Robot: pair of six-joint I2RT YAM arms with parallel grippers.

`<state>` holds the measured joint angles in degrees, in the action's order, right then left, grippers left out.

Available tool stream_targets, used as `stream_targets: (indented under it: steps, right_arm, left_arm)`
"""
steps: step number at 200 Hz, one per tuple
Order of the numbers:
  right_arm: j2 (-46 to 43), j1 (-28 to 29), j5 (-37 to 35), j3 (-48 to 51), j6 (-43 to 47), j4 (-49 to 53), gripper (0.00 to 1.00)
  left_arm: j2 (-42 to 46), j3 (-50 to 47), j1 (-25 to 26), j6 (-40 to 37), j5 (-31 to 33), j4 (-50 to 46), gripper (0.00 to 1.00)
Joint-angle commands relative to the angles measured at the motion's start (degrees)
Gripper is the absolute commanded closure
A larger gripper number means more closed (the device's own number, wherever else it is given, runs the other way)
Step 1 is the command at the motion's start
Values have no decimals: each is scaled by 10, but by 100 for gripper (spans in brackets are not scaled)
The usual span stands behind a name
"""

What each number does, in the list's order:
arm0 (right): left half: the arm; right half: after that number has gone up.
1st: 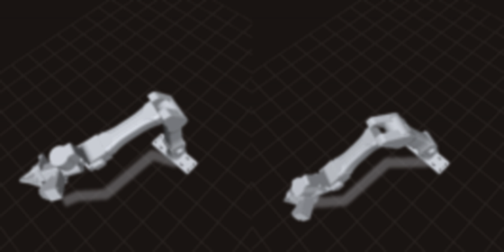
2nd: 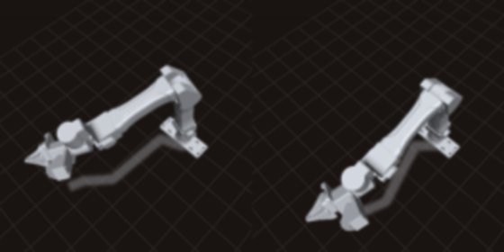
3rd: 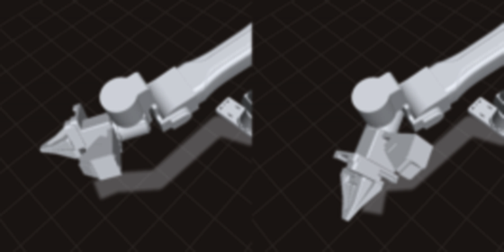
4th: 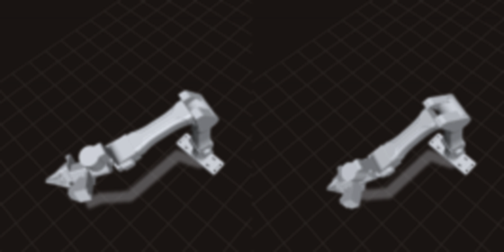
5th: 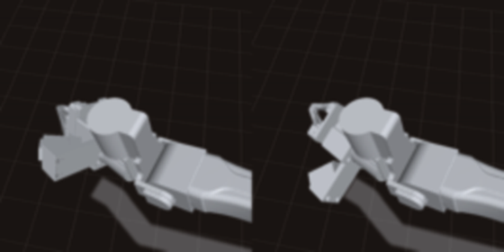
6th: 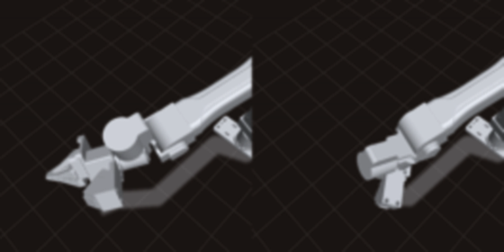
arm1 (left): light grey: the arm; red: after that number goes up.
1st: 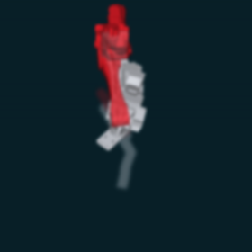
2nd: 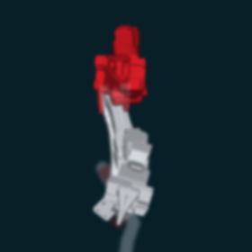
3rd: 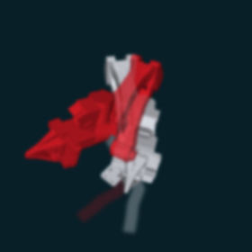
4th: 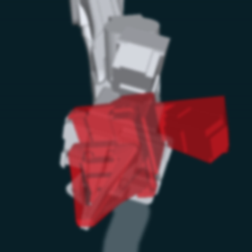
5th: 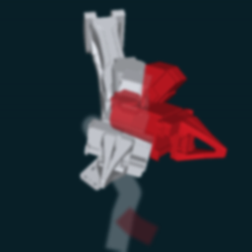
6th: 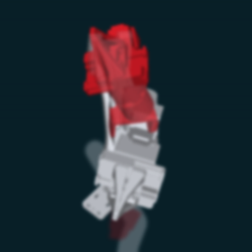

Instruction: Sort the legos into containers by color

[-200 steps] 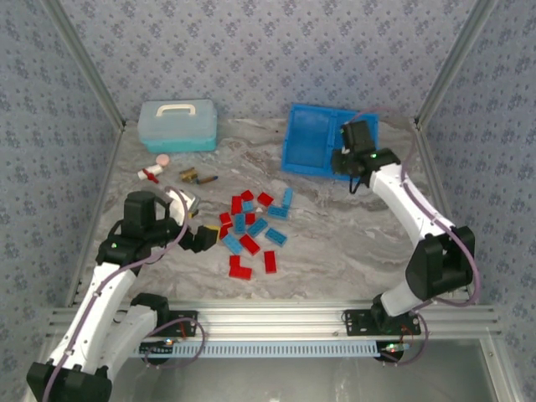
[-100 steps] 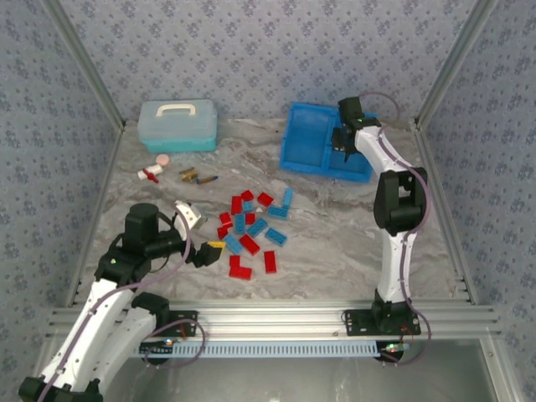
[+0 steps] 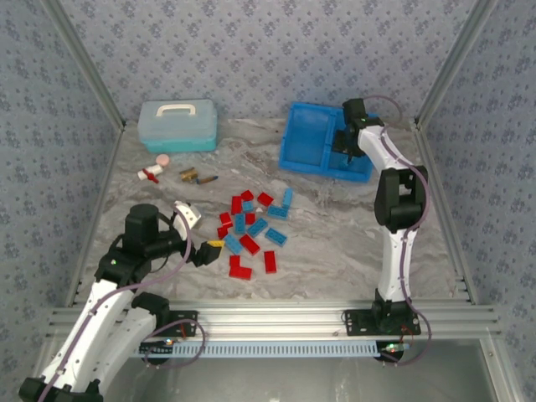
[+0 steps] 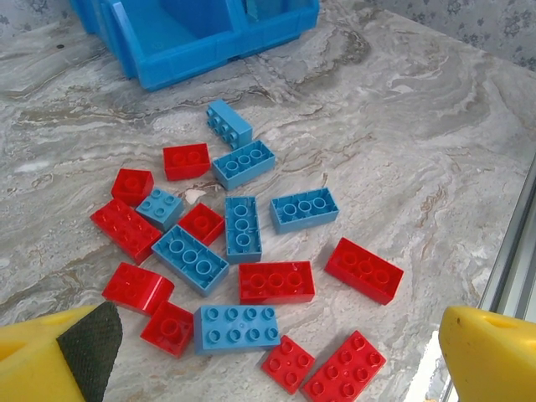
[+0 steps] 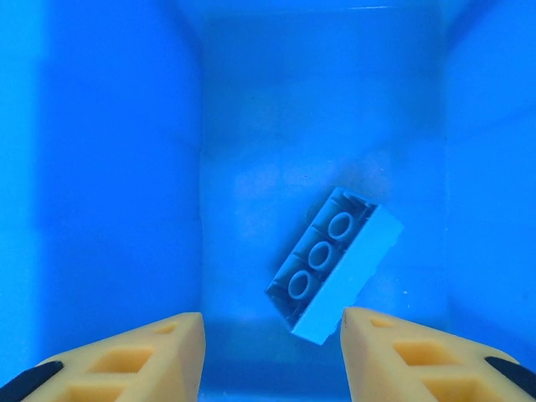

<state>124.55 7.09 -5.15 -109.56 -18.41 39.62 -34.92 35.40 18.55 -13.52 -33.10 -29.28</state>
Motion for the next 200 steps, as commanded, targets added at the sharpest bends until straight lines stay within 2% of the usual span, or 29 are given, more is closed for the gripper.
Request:
stream_targets:
  steps: [1, 17, 26, 38, 55, 78, 92, 110, 124, 179, 200]
  right_arm:
    - [-82, -2, 14, 9, 3, 24, 52]
    - [-133, 7, 33, 53, -6, 13, 52]
    - [-167, 9, 70, 105, -27, -13, 51]
    - [-204, 26, 81, 164, -41, -28, 51]
    - [-255, 74, 40, 231, -42, -38, 51]
    - [-303, 128, 51, 293, -71, -49, 48]
    - [-309, 172, 21, 303, -95, -41, 38]
    - [-293, 223, -15, 305, -127, -33, 24]
    - [-264, 249, -23, 297, -146, -39, 21]
    - [-108, 290, -28, 214, -168, -22, 23]
    - [-75, 295, -29, 200, -170, -19, 30]
  left_arm:
    - [7, -4, 8, -9, 9, 17, 1]
    - [12, -8, 16, -10, 24, 19, 1]
    - [14, -9, 17, -12, 27, 21, 1]
    - [14, -9, 18, -13, 27, 23, 1]
    - [15, -11, 19, -14, 26, 24, 1]
    - [14, -13, 19, -19, 32, 26, 1]
    - [16, -11, 20, -21, 39, 22, 1]
    - [25, -12, 21, -20, 40, 20, 1]
    - [34, -15, 22, -20, 42, 21, 1]
    - [53, -16, 42, -20, 53, 19, 1]
    - [57, -18, 47, -23, 58, 20, 1]
